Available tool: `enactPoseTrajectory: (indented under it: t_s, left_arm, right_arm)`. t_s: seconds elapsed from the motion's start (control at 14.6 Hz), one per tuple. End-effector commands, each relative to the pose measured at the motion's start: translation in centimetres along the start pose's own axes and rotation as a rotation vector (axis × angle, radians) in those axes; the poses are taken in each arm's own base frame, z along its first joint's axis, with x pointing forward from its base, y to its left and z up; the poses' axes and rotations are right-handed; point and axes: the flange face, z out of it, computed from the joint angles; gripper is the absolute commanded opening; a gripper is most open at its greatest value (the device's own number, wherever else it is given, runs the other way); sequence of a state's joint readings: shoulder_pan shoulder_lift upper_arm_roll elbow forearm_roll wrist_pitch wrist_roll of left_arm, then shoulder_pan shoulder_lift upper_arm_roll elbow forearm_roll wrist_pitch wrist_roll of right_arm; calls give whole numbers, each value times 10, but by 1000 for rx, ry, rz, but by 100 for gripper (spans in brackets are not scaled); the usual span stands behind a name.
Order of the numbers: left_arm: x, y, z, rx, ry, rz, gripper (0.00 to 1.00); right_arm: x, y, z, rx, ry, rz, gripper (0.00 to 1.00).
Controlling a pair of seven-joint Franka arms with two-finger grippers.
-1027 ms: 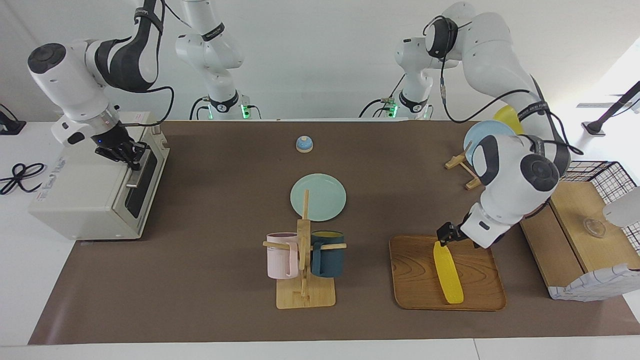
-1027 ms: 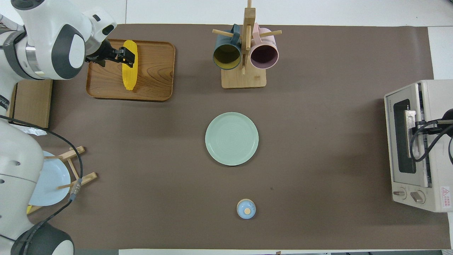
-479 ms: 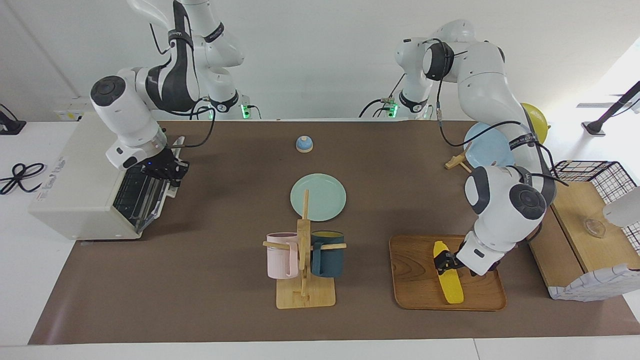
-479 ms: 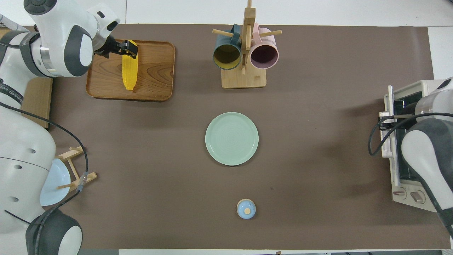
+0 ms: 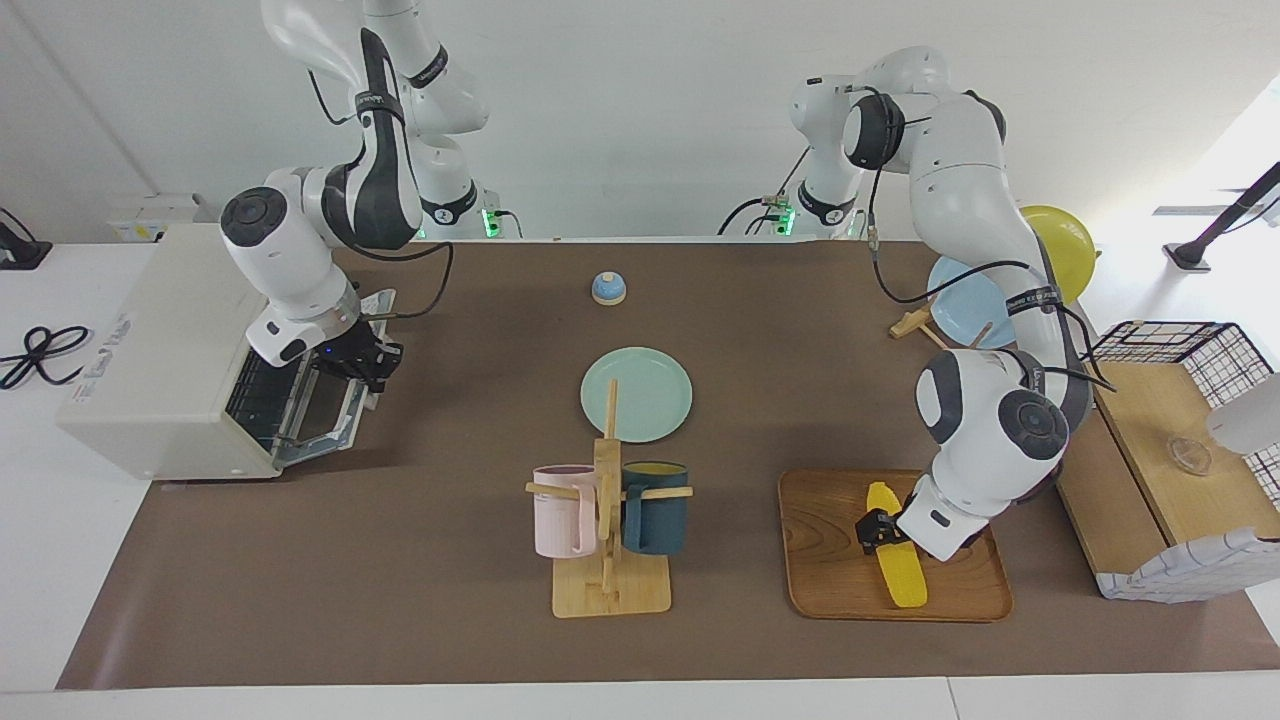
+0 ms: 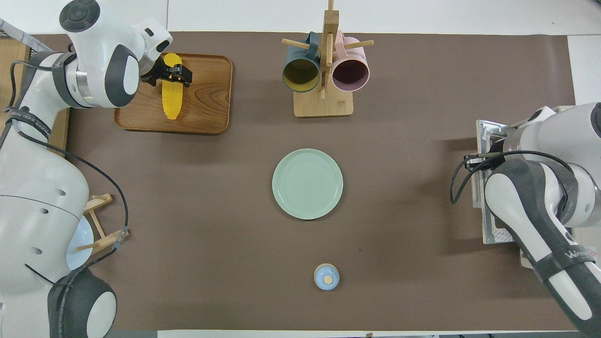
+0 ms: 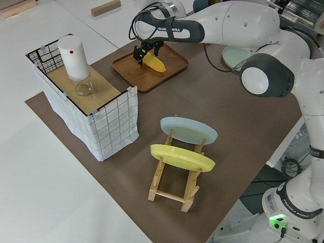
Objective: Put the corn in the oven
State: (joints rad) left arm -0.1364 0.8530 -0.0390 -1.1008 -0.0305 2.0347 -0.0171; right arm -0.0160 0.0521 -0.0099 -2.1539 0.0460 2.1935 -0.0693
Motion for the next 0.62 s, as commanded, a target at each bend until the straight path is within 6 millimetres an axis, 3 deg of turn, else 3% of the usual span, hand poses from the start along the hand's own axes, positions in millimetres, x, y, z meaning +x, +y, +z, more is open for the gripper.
enactPoseTrajectory:
  t_s: [0.0,0.07,0.21,0.34,0.55]
  left_arm:
    - [-1,1,3,8,34,19,50]
    - [-1,4,5,22,36,31,29]
    - [-2,3,4,27,22,34,0]
    - [-5,7,-9,14,-6,31,0]
    - [-17,18,-68,-78,-14,-39,0]
  right_arm:
    - [-4,1,19,-8,24,8,0]
    - [-4,-2,20,-8,23,6,0]
    - [-2,-12,24,-9,36,19,0]
    - [-5,-27,39,-8,27,10,0]
    - [-10,-25,51,-9,20,14,0]
